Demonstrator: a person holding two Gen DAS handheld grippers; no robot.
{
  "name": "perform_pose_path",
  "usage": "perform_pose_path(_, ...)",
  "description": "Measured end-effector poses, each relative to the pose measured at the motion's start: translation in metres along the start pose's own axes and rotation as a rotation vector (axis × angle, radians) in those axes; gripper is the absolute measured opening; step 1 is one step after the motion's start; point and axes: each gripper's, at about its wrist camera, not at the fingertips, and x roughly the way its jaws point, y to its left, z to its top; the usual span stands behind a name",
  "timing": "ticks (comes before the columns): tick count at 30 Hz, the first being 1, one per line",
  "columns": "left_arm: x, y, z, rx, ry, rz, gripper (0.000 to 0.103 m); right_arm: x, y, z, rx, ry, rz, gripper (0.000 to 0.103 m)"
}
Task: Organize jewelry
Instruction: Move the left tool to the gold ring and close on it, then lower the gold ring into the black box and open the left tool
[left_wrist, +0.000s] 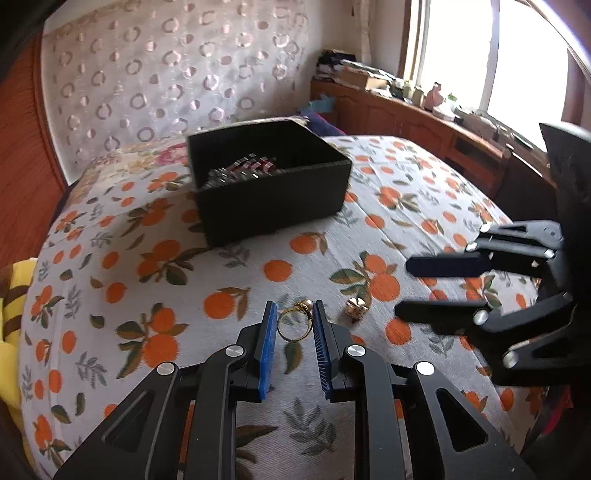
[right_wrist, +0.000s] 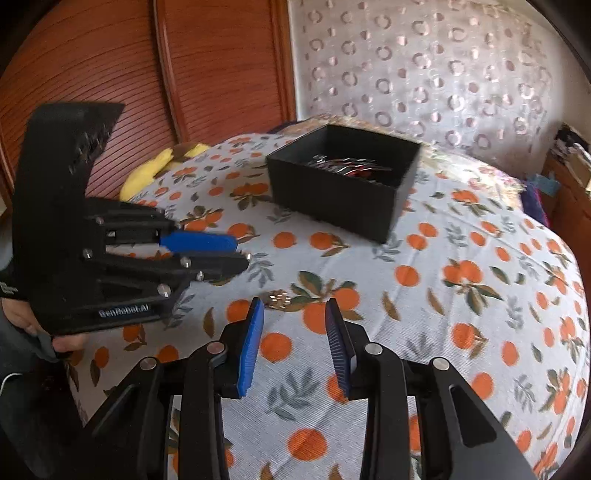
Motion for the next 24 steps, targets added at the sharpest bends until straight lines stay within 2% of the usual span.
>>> perform_pose_path(7,-0.018,0.015,0.003,-0.044,-0.041,0.02,0.018,0.019,0.014,0.008,-0.068,0.058,0.013,0.037)
perform_pose_path(13,-0.024,0.023,0.004,-0.058,-0.059,0.043,0.018,0.032,0.017,0.011,-0.096,0.089,-0.011,0.037)
perform_pose_path(14,-0.025,0.023,0.004,-0.06,-0.061,0.044,0.018,0.033,0.016,0.012,-0.096,0.09,-0.015,0.036)
perform_pose_path(15,-0.025,0.024,0.005,-0.064,-0.063,0.044,0.018,0.033,0.016,0.013,-0.098,0.09,-0.019,0.024)
perform_pose_path(16,-0.025,0.025,0.006,-0.066,-0.065,0.044,0.018,0.033,0.016,0.013,-0.106,0.09,-0.03,0.017)
perform_pose_path(21,-0.028,0.025,0.011,-0.068,-0.078,0.045,0.018,0.031,0.013,0.013,-0.117,0.1,-0.002,0.017)
perform_pose_path(24,-0.029,0.025,0.017,-0.065,-0.086,0.045,0.018,0.02,0.004,0.018,-0.105,0.073,-0.001,0.017)
